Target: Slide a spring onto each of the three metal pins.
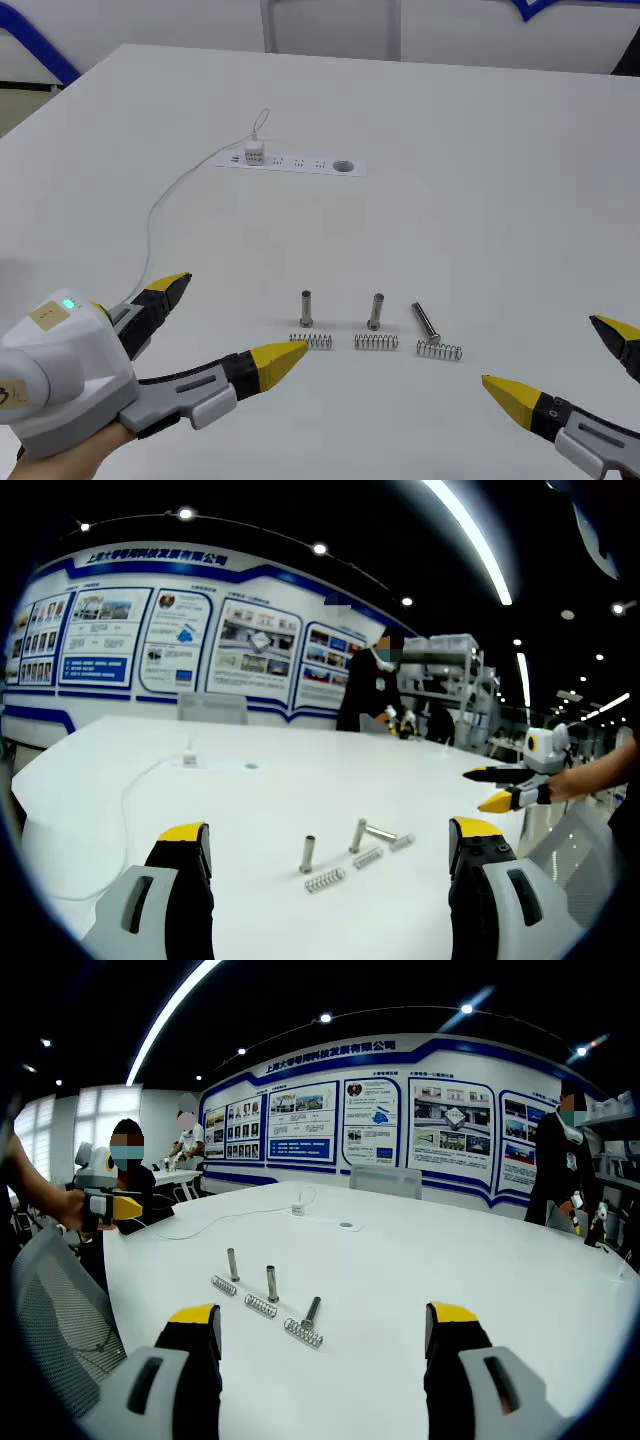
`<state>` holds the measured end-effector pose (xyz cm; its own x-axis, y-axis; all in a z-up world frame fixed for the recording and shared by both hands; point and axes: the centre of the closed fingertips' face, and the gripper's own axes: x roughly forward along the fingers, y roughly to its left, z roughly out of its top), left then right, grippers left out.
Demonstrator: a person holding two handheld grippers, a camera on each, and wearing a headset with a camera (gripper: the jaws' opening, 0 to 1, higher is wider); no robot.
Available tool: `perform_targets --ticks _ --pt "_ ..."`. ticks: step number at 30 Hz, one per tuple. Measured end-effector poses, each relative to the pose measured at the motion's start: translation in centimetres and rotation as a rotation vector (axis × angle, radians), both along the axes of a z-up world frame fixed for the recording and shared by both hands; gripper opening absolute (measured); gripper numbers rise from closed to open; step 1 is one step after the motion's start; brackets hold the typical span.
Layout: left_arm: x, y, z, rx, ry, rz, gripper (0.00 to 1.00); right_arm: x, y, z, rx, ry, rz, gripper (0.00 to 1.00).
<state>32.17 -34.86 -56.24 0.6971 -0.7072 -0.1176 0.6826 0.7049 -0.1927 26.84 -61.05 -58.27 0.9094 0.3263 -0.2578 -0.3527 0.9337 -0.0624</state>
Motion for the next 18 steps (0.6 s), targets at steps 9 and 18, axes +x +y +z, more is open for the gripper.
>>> perform_targets --ticks 9,18 --pt "0.06 0.23 -0.24 0.011 0.003 0.008 1.0 0.48 0.11 0.35 0.014 -0.008 -0.007 0.84" --pt "0.03 0.82 -0.53 0.024 0.013 0.017 1.0 0.65 0.33 0.16 0.02 0.001 -0.002 0.84"
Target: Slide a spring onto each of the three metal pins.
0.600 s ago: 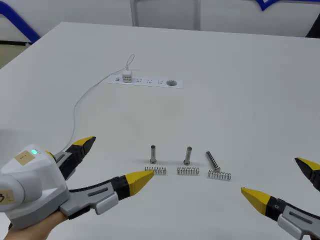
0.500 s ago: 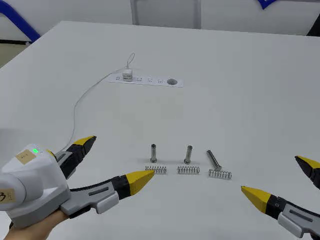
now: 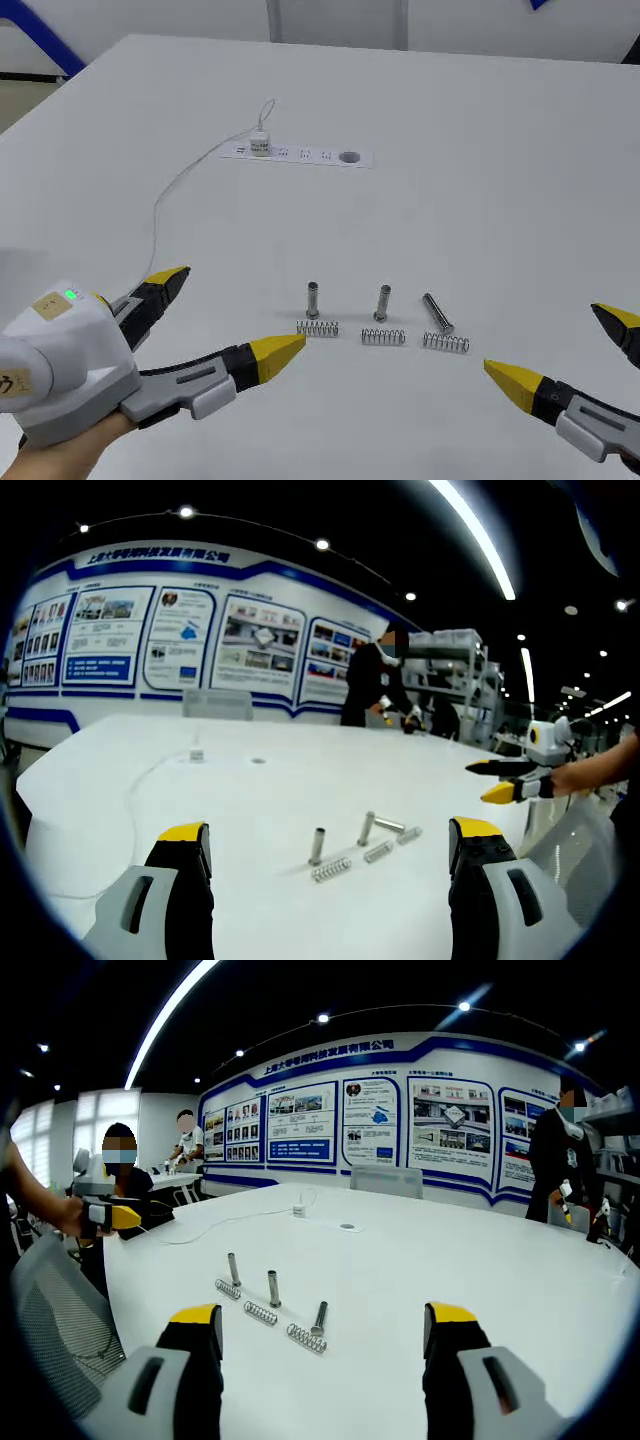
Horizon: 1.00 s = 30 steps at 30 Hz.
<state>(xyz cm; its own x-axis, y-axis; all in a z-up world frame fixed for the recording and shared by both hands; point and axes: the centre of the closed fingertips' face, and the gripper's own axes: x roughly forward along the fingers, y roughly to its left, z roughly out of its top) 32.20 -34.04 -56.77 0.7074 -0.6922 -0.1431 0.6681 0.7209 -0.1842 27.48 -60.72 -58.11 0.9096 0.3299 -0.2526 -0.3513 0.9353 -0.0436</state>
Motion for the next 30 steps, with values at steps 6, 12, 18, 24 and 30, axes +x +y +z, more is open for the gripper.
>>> perform_targets --ticks 6,12,18,24,30 --pt "-0.2 0.0 -0.8 0.01 0.01 0.004 1.0 -0.2 0.0 -0.2 -0.004 0.007 0.001 0.83" --pt "-0.4 -0.7 -2.1 0.018 0.066 -0.008 1.0 0.1 -0.3 0.0 0.003 0.01 -0.012 0.82" --pt "-0.4 -1.1 -1.8 0.014 0.044 -0.025 1.0 0.5 -0.5 0.3 -0.004 0.014 -0.008 0.81" --pt "-0.6 -0.8 -2.2 0.013 0.054 -0.015 1.0 1.2 -0.4 -0.3 -0.029 0.053 0.018 0.76" --pt "-0.3 -0.4 -2.1 0.006 0.056 0.0 1.0 2.3 -0.2 -0.7 -0.043 0.081 0.046 0.74"
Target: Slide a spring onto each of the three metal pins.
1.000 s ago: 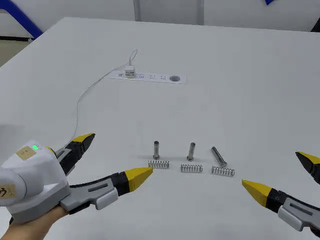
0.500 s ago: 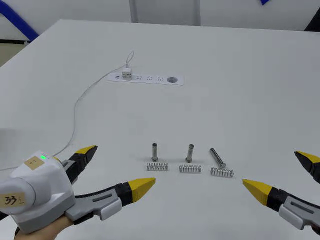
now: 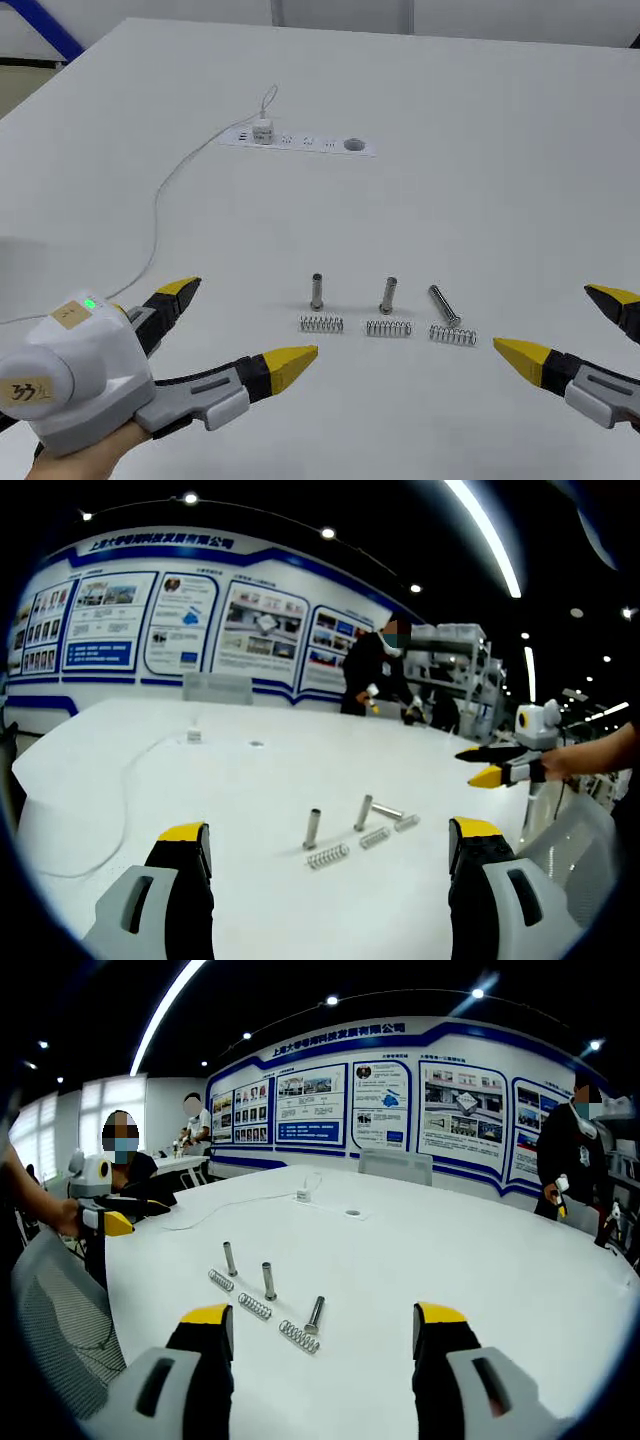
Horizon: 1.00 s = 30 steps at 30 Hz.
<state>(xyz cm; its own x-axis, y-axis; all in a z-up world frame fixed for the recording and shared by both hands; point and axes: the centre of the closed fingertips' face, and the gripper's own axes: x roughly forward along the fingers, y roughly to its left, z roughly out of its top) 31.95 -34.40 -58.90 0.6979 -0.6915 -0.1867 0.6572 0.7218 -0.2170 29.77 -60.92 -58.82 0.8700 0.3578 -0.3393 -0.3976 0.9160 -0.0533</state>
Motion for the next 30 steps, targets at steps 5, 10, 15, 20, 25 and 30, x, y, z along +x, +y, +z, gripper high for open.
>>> perform_targets --ticks 5,10,15,20,25,30 --pt "0.2 0.3 -0.5 -0.002 0.015 0.024 1.0 1.4 0.2 0.0 -0.011 0.01 0.006 0.73" --pt "0.2 0.3 -1.3 -0.011 0.046 0.029 1.0 2.7 0.5 -0.3 -0.026 0.027 0.021 0.7" --pt "-0.3 -0.4 -1.5 0.001 0.054 0.001 1.0 3.5 0.9 -1.0 -0.036 0.053 0.042 0.68" --pt "-0.6 -0.9 -1.7 0.015 0.046 -0.027 1.0 4.5 1.4 -1.7 -0.038 0.083 0.063 0.64" --pt "-0.4 -0.6 -1.8 0.011 0.051 -0.016 1.0 5.4 2.0 -3.0 -0.025 0.136 0.072 0.56" --pt "-0.1 -0.1 -1.3 -0.005 0.031 0.009 1.0 6.2 2.5 -4.4 -0.027 0.183 0.09 0.46"
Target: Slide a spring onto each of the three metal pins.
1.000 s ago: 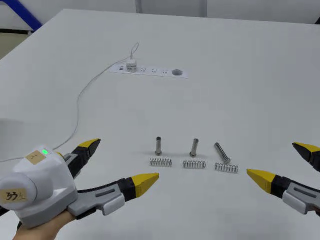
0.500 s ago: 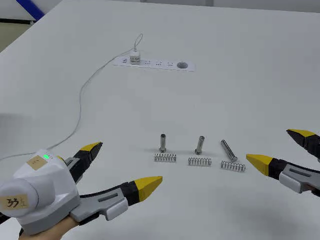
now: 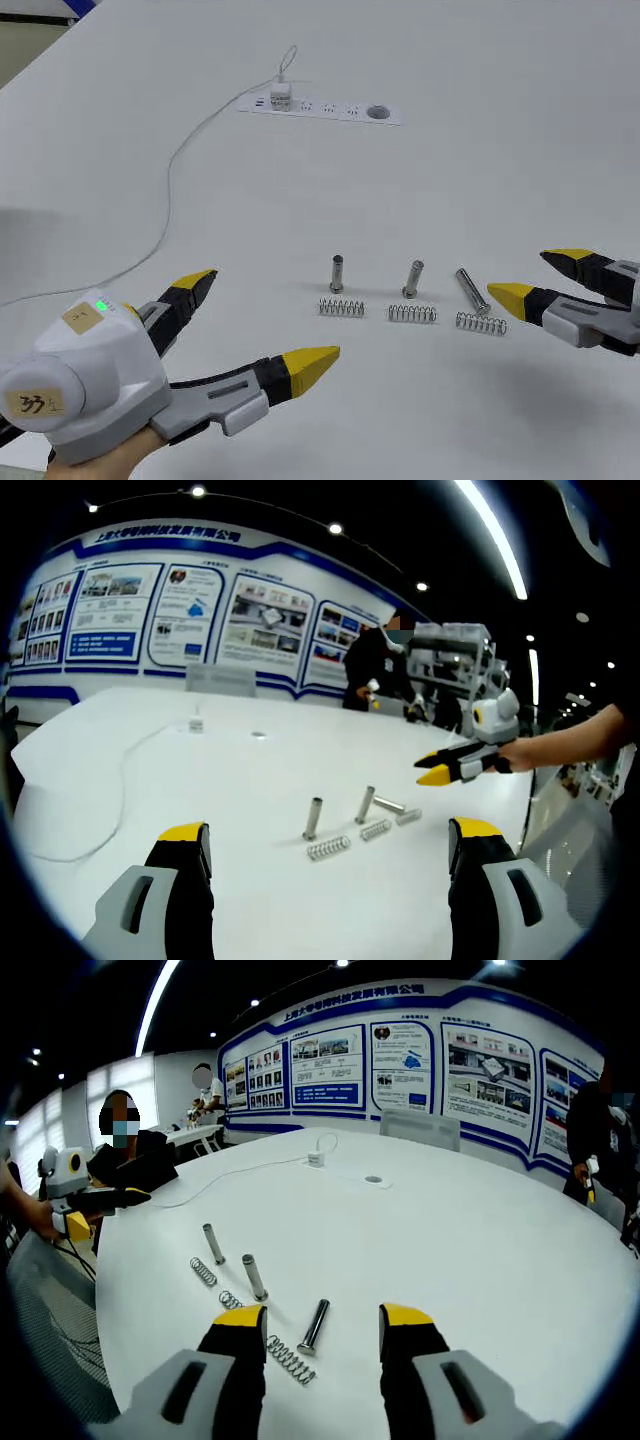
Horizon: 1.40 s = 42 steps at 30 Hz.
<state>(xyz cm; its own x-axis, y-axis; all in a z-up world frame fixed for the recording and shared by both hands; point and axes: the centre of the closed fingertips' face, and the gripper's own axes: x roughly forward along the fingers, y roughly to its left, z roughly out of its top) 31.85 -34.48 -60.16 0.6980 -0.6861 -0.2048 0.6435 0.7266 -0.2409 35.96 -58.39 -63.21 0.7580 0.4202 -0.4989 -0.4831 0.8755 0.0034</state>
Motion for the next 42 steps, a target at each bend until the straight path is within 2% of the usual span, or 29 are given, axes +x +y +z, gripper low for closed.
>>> perform_targets --ticks 5,9,11,18,22,31,33,37,42 --pt "0.1 0.1 0.0 -0.002 -0.002 0.009 1.0 0.5 0.2 -1.2 -0.025 0.048 0.021 0.43" --pt "0.1 0.1 0.0 -0.002 0.003 0.012 1.0 1.3 0.5 -2.1 -0.028 0.072 0.027 0.31" --pt "0.0 0.1 -0.1 0.0 0.009 0.011 1.0 1.7 0.8 -2.4 -0.024 0.087 0.022 0.3" --pt "0.2 0.4 -0.3 0.008 0.021 0.025 1.0 2.8 1.6 -4.9 -0.027 0.206 -0.004 0.25" --pt "0.3 0.5 -0.4 0.008 0.024 0.03 1.0 3.3 2.1 -5.3 -0.021 0.224 -0.012 0.22" --pt "0.1 0.1 -0.8 0.021 0.028 0.005 1.0 3.9 2.3 -6.3 -0.009 0.296 -0.055 0.17" --pt "0.1 0.1 -0.7 0.018 0.027 0.004 1.0 3.8 2.2 -6.7 -0.032 0.312 -0.056 0.17" --pt "0.1 0.2 -0.8 0.013 0.032 0.008 1.0 3.7 2.4 -7.0 -0.035 0.329 -0.051 0.16" --pt "0.2 0.4 -0.8 0.006 0.035 0.014 1.0 3.9 2.5 -7.1 -0.077 0.326 -0.039 0.11"
